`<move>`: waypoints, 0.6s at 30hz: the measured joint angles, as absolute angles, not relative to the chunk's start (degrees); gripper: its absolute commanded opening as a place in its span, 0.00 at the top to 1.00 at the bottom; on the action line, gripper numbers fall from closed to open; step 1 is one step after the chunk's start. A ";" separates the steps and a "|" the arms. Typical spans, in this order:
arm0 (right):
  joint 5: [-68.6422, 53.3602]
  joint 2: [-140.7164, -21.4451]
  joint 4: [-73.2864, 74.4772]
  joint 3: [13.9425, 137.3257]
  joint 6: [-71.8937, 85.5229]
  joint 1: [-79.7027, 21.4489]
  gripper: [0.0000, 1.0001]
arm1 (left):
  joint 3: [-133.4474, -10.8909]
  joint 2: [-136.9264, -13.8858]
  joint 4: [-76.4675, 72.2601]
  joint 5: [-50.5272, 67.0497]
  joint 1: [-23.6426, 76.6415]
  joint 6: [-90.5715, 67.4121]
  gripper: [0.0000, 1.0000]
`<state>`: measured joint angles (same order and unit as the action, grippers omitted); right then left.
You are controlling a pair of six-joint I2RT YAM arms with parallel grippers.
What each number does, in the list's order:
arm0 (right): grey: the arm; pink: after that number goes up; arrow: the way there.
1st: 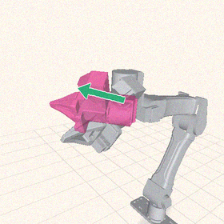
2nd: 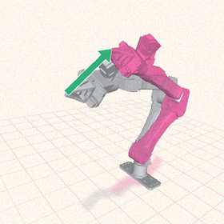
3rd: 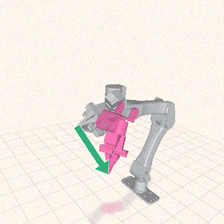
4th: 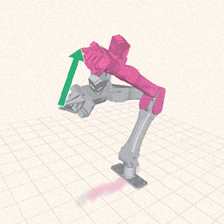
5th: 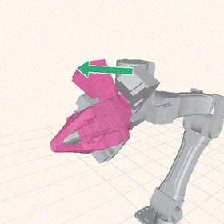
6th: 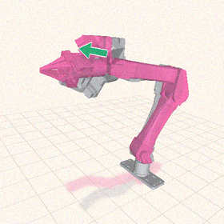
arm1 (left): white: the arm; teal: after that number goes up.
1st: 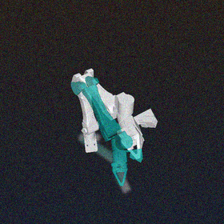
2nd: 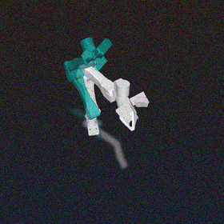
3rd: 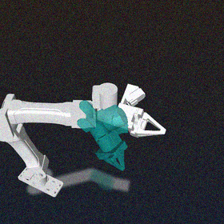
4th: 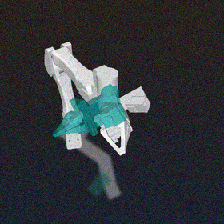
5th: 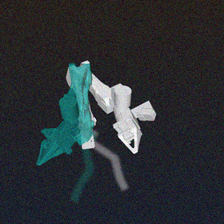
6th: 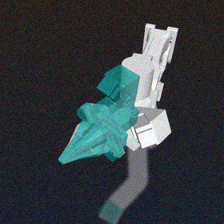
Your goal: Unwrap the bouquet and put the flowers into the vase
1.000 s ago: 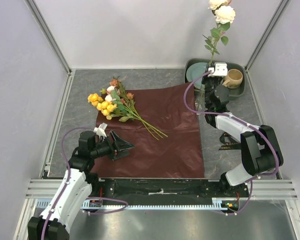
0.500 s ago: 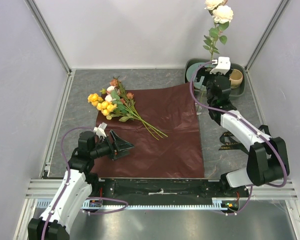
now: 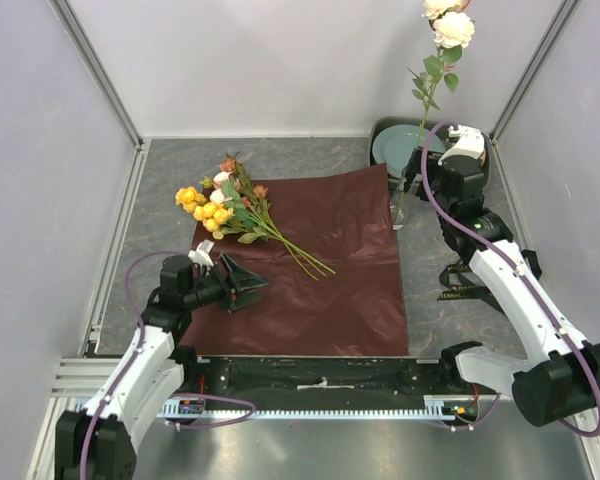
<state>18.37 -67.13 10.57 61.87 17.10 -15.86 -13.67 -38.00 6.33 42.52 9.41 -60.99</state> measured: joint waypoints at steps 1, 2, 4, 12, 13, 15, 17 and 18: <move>17.93 -66.39 12.43 61.98 17.87 -15.86 0.02 | -13.69 -39.24 5.39 41.89 9.45 -61.82 0.30; 17.47 -65.34 15.40 61.95 18.87 -15.88 0.02 | -13.85 -40.71 4.29 41.15 9.47 -62.81 0.31; 16.27 -63.22 19.86 61.73 20.21 -15.90 0.02 | -14.20 -44.12 1.52 39.16 9.69 -65.30 0.35; 4.47 -58.04 27.09 56.75 22.87 -16.78 0.02 | -23.18 -59.48 -4.69 28.18 16.03 -71.09 0.42; 3.03 -58.00 27.64 55.99 23.03 -17.02 0.02 | -25.02 -61.71 -5.37 26.17 17.96 -71.57 0.44; -0.40 -58.00 29.04 54.24 23.22 -17.47 0.02 | -28.56 -66.52 -7.16 22.20 21.56 -72.25 0.49; -2.92 -57.84 30.46 52.95 23.24 -17.78 0.02 | -31.22 -71.29 -9.54 19.22 23.86 -72.88 0.51; -4.14 -57.67 31.29 52.53 23.24 -17.80 0.02 | -32.21 -74.17 -10.96 17.85 24.60 -73.28 0.51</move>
<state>-4.14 -57.67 31.29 52.53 23.24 -17.80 -32.21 -74.17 -10.96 17.85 24.60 -73.28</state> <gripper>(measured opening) 0.982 0.509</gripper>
